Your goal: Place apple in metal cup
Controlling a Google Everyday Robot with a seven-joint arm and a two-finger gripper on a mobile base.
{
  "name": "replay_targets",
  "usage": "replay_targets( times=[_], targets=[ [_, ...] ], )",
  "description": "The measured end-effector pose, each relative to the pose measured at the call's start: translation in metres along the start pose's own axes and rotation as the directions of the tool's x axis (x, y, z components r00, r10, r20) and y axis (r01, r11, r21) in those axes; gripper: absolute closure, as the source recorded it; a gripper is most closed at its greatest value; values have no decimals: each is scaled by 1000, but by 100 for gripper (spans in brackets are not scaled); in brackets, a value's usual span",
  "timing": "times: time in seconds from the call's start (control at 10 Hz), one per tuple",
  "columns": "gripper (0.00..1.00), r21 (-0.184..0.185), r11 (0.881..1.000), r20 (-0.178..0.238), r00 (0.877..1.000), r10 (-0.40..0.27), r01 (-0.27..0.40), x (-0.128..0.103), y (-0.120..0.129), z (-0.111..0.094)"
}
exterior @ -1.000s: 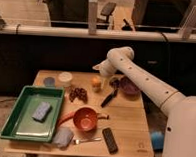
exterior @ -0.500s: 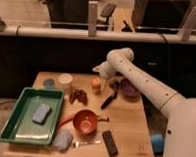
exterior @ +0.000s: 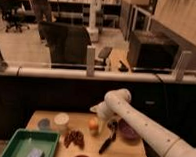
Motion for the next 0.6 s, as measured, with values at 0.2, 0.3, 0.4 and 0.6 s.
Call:
replay_targets(
  times=[0.2, 0.3, 0.4, 0.6],
  targets=[
    [20, -88, 995, 43, 998, 43, -39, -31, 92, 34],
    [20, -131, 990, 61, 996, 63, -55, -47, 136, 47],
    [20, -170, 983, 77, 994, 83, -69, -63, 178, 56],
    [20, -254, 962, 110, 986, 129, -97, -101, 265, 71]
  ],
)
